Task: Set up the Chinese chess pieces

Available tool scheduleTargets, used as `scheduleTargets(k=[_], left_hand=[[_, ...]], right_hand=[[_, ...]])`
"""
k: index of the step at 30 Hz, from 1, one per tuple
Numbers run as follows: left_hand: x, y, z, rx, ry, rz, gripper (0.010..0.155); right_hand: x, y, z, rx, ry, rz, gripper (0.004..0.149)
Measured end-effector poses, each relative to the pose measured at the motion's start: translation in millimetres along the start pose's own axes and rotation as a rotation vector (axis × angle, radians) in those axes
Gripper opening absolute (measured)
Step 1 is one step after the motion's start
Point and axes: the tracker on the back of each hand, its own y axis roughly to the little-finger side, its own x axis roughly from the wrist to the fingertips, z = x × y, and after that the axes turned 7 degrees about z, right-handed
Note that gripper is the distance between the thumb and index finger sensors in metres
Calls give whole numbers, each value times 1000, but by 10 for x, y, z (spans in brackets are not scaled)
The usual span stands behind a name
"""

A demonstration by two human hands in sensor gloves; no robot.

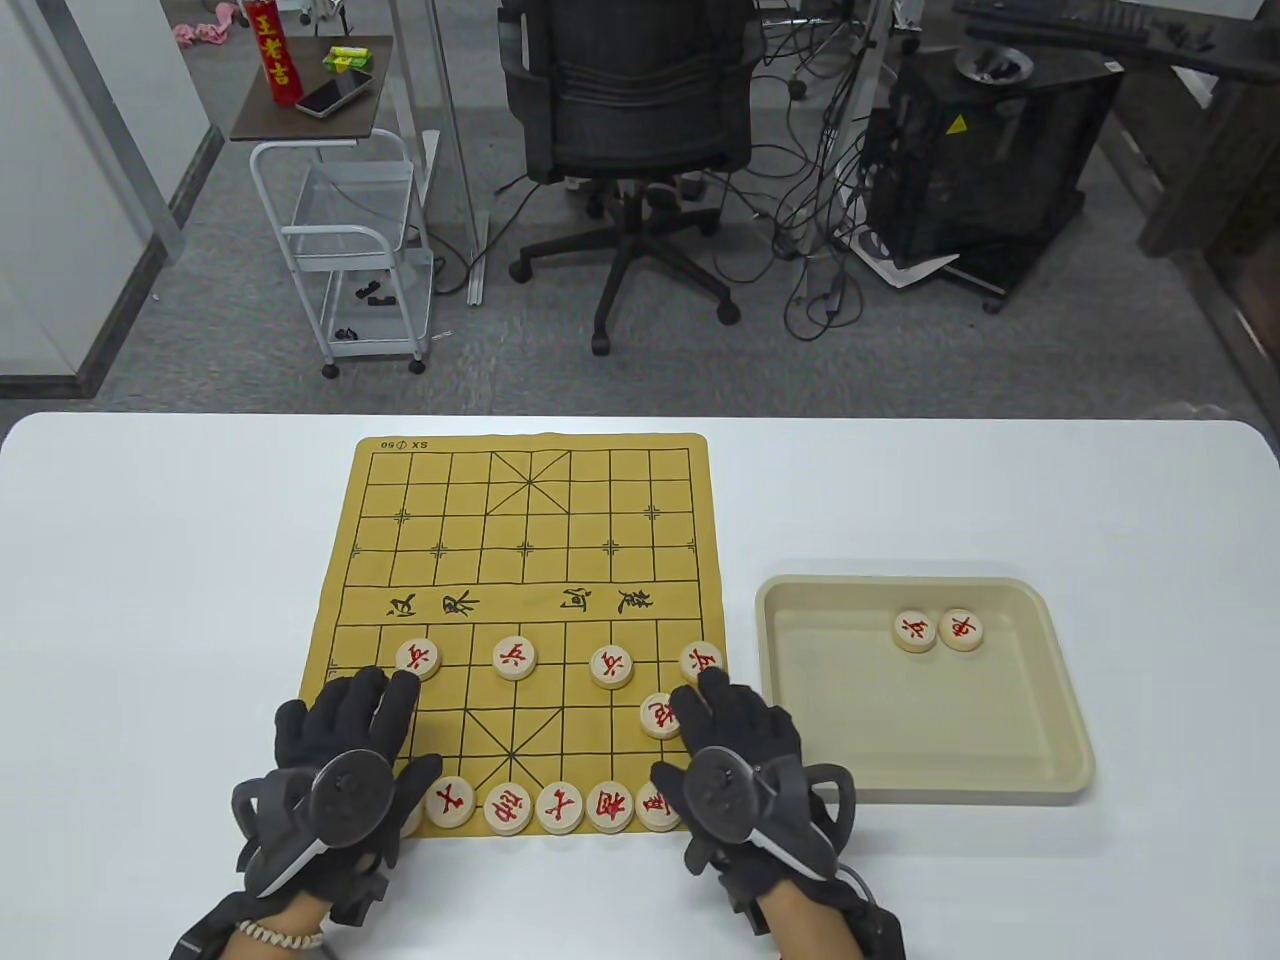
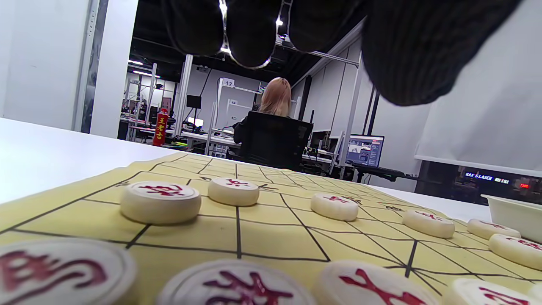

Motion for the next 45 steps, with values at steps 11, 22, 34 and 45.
scheduleTargets(k=[11, 22, 34, 45], left_hand=[[16, 9, 10, -14, 19, -6, 82], [51, 72, -20, -23, 48, 15, 82], [76, 91, -41, -15, 80, 35, 82], [88, 76, -53, -4, 91, 32, 82]], right_hand=[[965, 1218, -312, -376, -59, 393, 67], [1412, 1476, 55, -532, -232, 390, 59], [1562, 1639, 130, -480, -207, 407, 53], [1592, 1670, 143, -450, -164, 410, 50]])
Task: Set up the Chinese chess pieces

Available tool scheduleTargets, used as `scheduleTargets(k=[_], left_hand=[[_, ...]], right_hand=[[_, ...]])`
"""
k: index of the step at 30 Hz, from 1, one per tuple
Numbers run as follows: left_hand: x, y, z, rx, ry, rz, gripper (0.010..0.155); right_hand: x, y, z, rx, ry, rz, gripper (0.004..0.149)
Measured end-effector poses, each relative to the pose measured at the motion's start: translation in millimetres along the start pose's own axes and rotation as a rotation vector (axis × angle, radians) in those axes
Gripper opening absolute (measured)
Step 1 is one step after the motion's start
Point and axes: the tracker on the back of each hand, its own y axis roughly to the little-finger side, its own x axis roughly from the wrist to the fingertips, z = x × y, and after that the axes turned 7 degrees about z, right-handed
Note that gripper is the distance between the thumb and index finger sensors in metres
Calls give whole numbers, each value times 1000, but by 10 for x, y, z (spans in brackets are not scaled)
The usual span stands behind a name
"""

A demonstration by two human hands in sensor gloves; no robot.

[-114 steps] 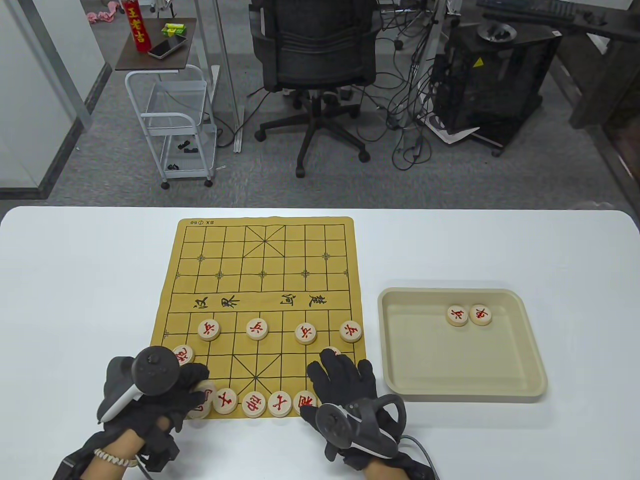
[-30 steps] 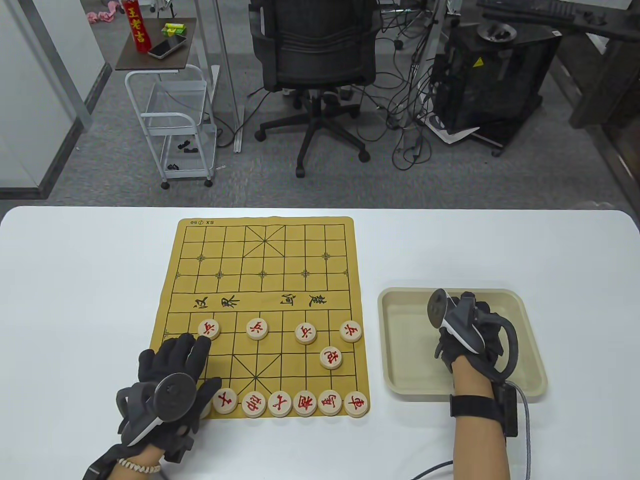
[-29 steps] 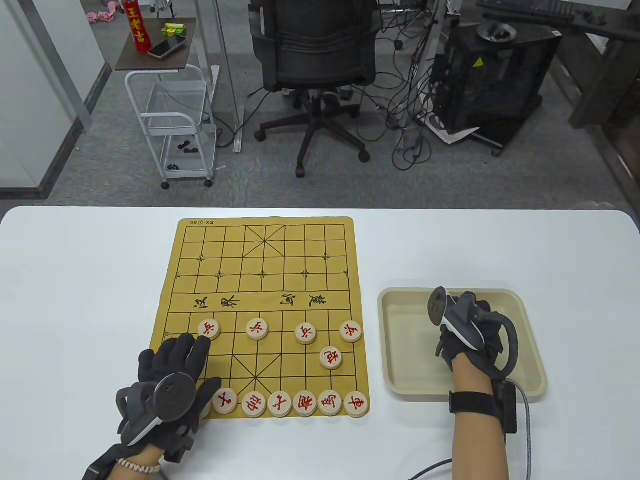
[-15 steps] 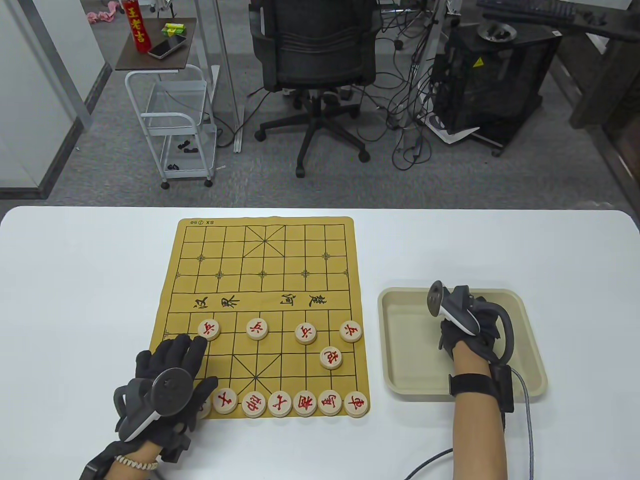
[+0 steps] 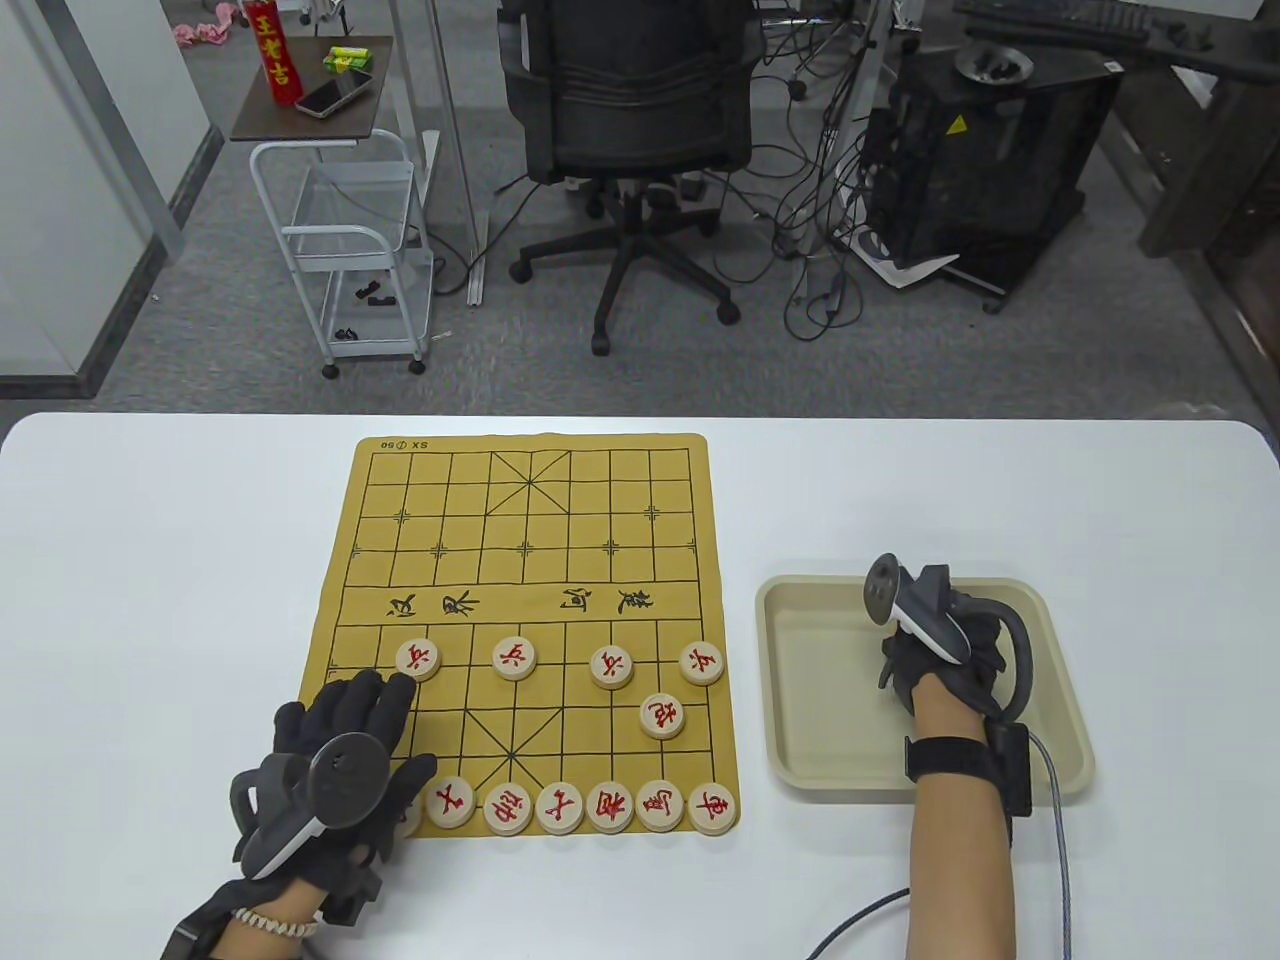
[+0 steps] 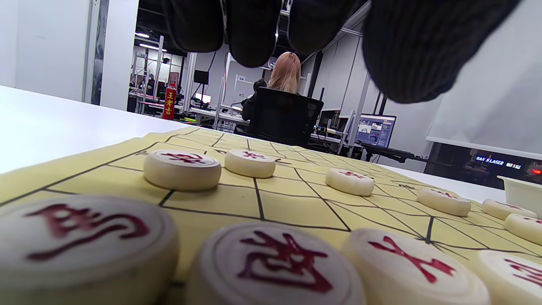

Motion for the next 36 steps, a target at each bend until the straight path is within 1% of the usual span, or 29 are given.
scheduleTargets(k=[2, 4, 6, 8, 13, 15, 19, 23, 24, 25, 26, 27, 28, 30, 34, 36], left_hand=[[0, 0, -3, 0, -3, -1, 82], [0, 0, -6, 0, -7, -3, 82], [-6, -8, -7, 7, -13, -4, 82], [-15, -23, -2, 21, -21, -14, 82], [-25, -34, -5, 15, -24, -28, 82], [-32, -29, 1, 7, -25, -31, 82], [-76, -40, 36, -7, -41, -49, 82], [-96, -66, 27, -6, -41, -64, 82], [-98, -77, 19, 0, -35, -68, 82], [-100, -85, 16, 2, -31, -73, 82], [-102, -88, 16, 1, -32, -75, 82], [-110, -95, 17, 3, -35, -80, 82], [-114, -98, 17, 4, -36, -82, 82], [-125, -107, 20, 5, -40, -89, 82], [-147, -141, 19, 13, -41, -101, 82], [-154, -162, 9, 12, -37, -106, 82]], right_hand=[[-29, -17, -12, -7, 46, 13, 53], [-83, -37, -33, -51, 94, 27, 58], [-141, -48, -63, -75, 118, 27, 58], [-236, -68, -131, -72, 152, 16, 60], [-620, -141, -434, 43, 248, -75, 61], [-827, -213, -563, 89, 287, -118, 61], [-1248, -408, -734, 157, 332, -209, 61], [-1716, -663, -828, 202, 379, -327, 62], [-1879, -750, -843, 206, 396, -370, 61], [-2029, -832, -847, 215, 408, -410, 62], [-2117, -881, -842, 225, 412, -431, 62], [-2288, -982, -819, 246, 412, -482, 63], [-2334, -1008, -808, 252, 412, -493, 63], [-2568, -1154, -716, 303, 402, -558, 63], [-2848, -1309, -520, 333, 407, -637, 63], [-2896, -1335, -418, 334, 431, -649, 63]])
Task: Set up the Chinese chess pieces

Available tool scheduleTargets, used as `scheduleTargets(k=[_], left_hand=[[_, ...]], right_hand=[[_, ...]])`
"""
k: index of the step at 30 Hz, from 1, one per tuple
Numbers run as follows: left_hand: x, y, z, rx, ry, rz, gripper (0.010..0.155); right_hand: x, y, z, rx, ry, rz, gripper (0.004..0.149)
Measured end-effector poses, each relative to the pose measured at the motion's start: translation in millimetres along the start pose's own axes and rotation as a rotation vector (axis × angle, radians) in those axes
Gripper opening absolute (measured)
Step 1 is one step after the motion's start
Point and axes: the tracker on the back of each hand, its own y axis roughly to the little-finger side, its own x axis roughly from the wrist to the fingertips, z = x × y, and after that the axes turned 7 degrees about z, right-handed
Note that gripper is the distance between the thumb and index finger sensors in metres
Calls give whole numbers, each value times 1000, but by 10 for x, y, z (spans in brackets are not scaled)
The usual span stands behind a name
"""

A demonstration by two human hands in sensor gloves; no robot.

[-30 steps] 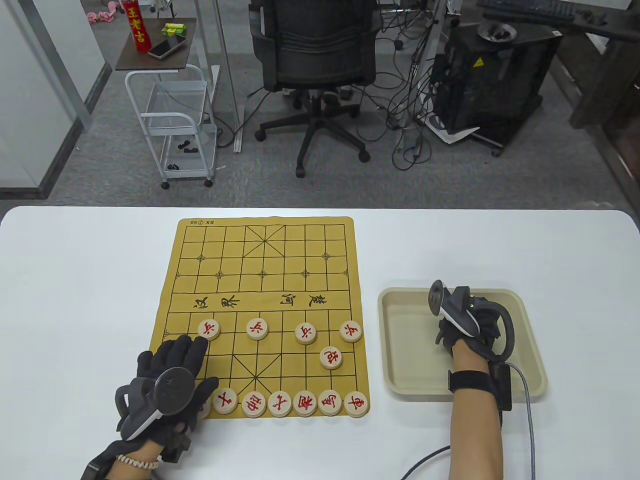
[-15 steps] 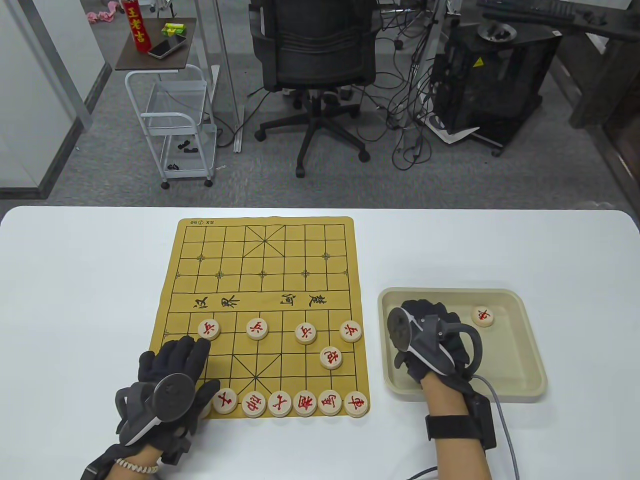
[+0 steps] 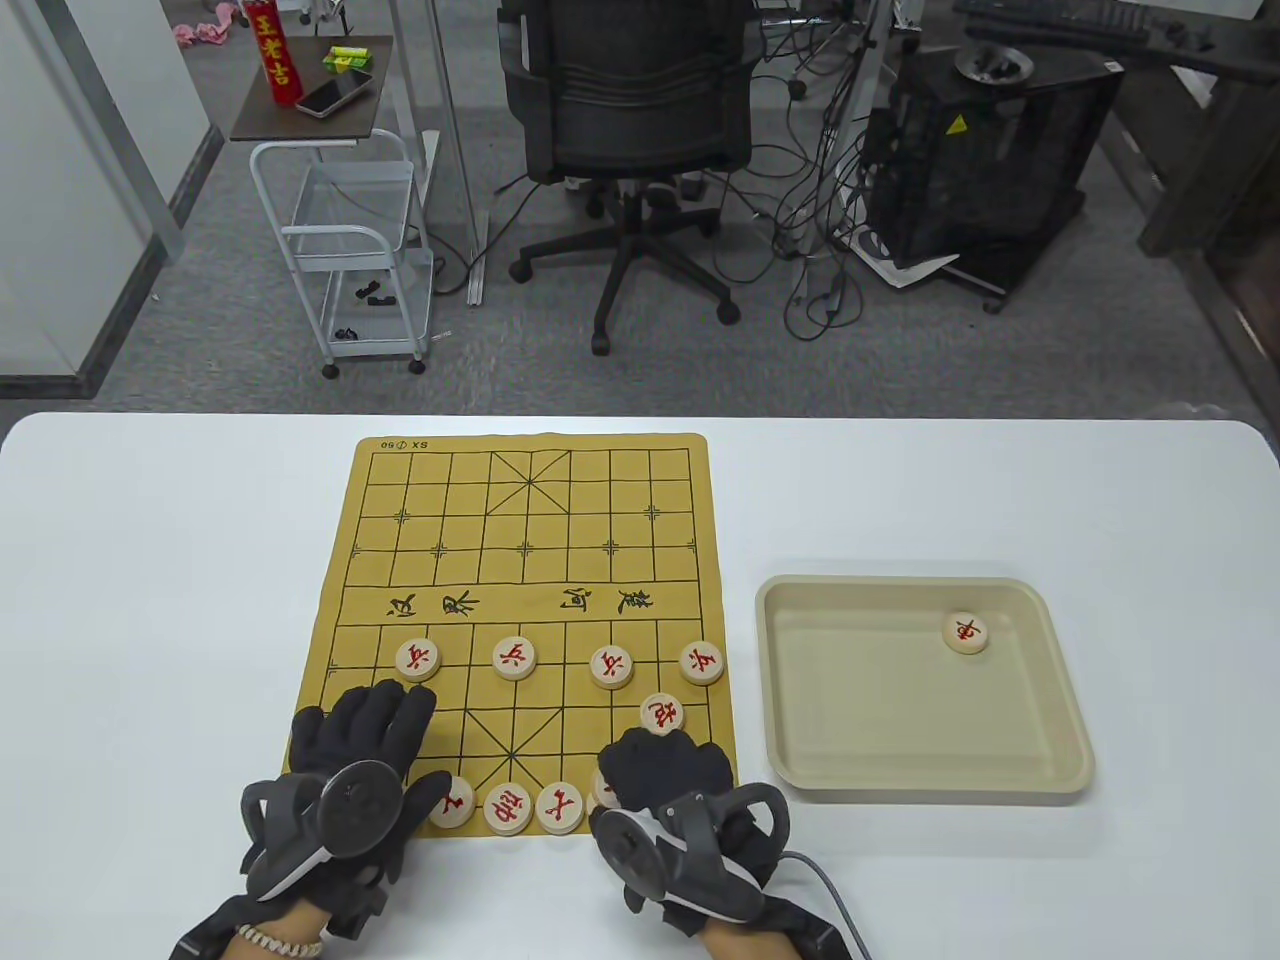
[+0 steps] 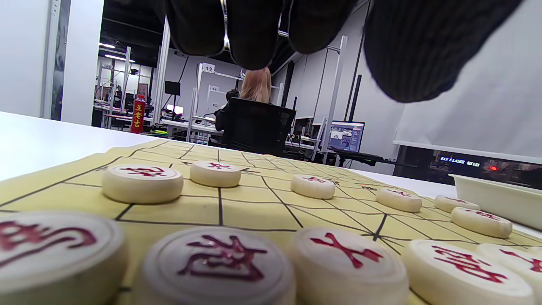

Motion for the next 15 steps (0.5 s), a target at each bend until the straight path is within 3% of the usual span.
scheduleTargets(k=[2, 9, 15], left_hand=[[9, -17, -15, 1, 22, -3, 82], [-7, -113, -13, -79, 64, -43, 81], [14, -586, -111, -240, 217, -152, 78]], right_hand=[[-12, 4, 56, -25, -34, -16, 64], [-47, 28, -10, 21, 13, -22, 64], [-80, -4, -38, 30, 30, -55, 65]])
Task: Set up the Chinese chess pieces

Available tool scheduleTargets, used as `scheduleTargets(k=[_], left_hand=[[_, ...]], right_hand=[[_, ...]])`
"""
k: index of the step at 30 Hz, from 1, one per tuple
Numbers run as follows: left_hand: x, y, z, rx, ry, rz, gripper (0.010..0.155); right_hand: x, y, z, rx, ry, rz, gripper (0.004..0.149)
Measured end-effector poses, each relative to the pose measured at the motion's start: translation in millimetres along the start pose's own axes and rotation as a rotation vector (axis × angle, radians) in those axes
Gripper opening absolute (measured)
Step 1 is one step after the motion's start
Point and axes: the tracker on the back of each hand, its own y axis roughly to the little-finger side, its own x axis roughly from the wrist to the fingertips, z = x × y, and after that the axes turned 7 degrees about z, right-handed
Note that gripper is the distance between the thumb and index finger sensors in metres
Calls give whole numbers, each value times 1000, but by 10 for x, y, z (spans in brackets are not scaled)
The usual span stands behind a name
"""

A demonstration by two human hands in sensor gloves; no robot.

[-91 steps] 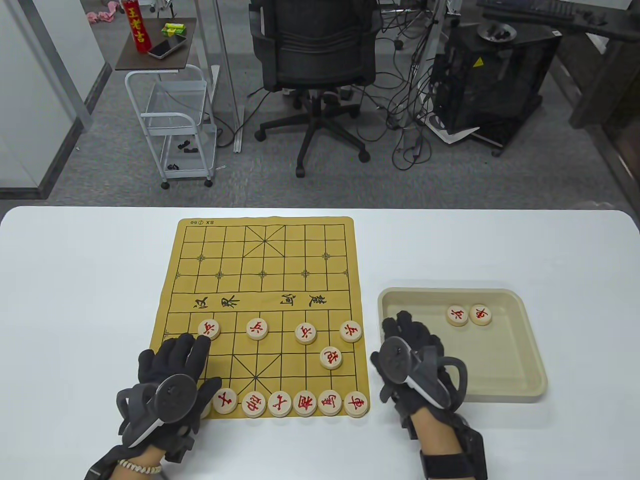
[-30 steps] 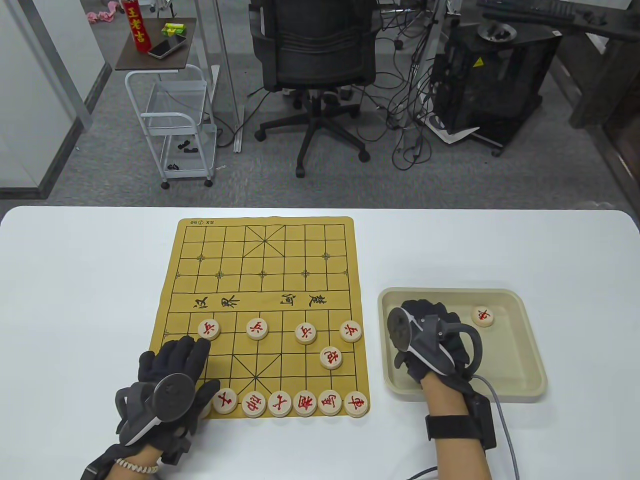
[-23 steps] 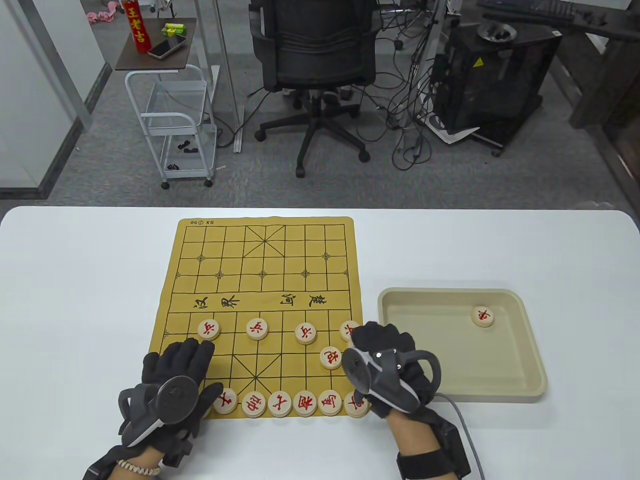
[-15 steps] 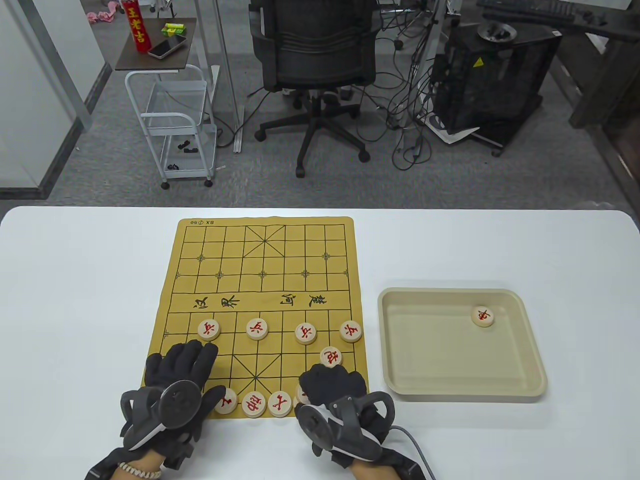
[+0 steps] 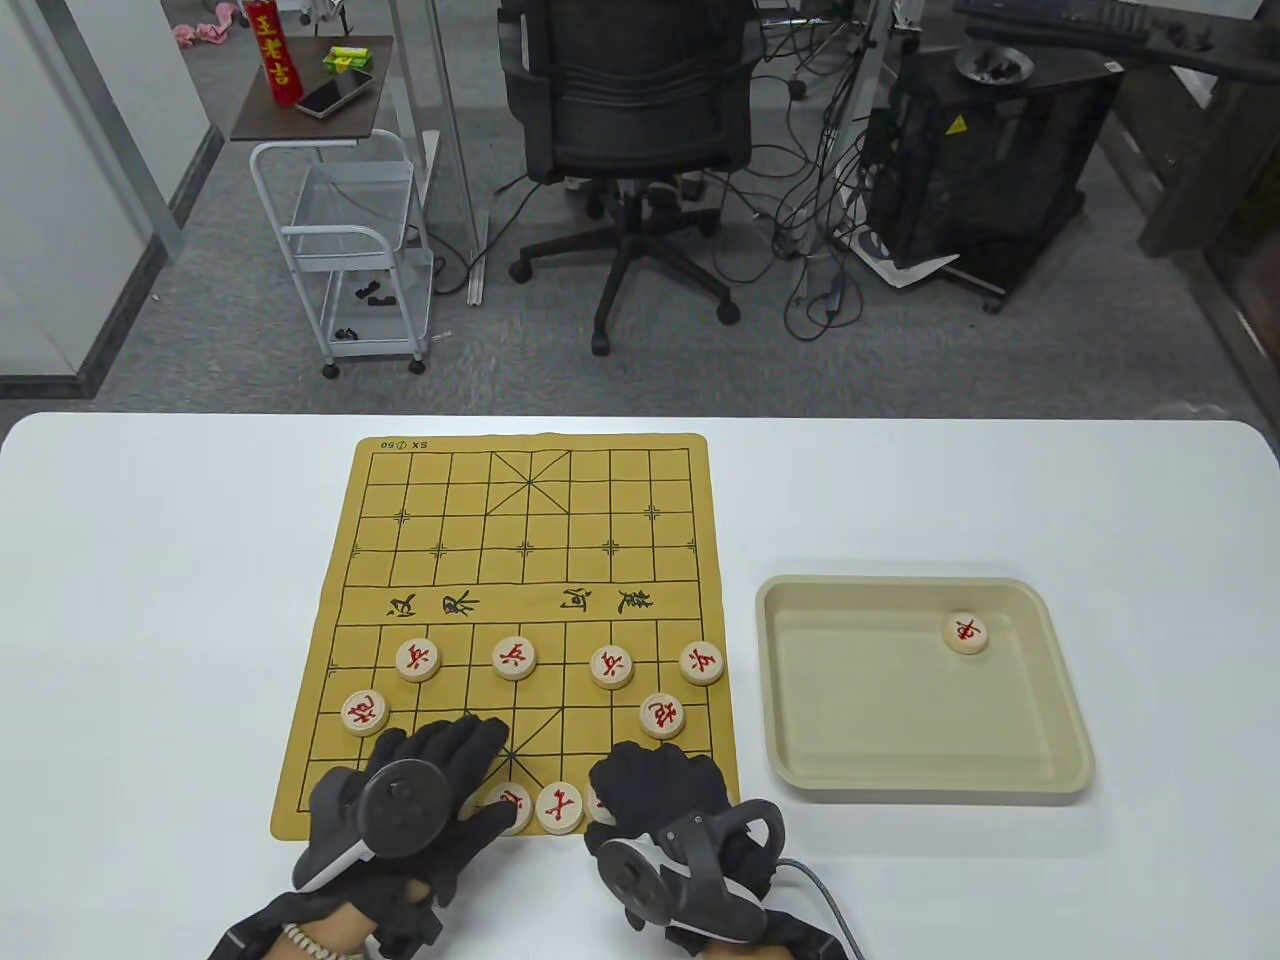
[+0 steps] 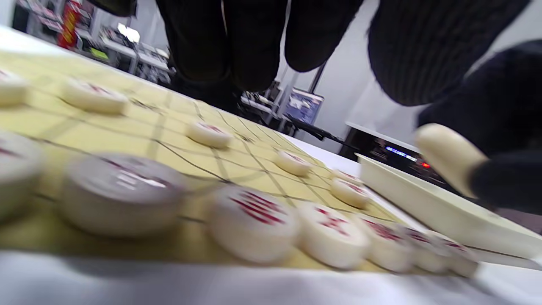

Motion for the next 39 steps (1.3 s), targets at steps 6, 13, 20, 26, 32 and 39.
scheduleTargets(k=[6, 13, 20, 26, 32, 39], left_hand=[[179, -356, -154, -126, 54, -4, 74], [324, -421, -246, -265, 87, 48, 63], [340, -187, -23, -240, 53, 101, 62], [418, 419, 502, -114, -90, 293, 61], [595, 1147, 796, -121, -133, 579, 61], [828, 1698, 806, -110, -57, 803, 59]], right_hand=[[-14, -9, -3, 3, 7, -16, 65], [-26, -21, 14, -20, 24, -23, 67], [14, 73, 101, 57, -54, -33, 66], [22, 194, 168, 49, -144, 16, 70], [27, 226, 166, 48, -170, 30, 74], [32, 231, 157, 50, -195, 33, 75]])
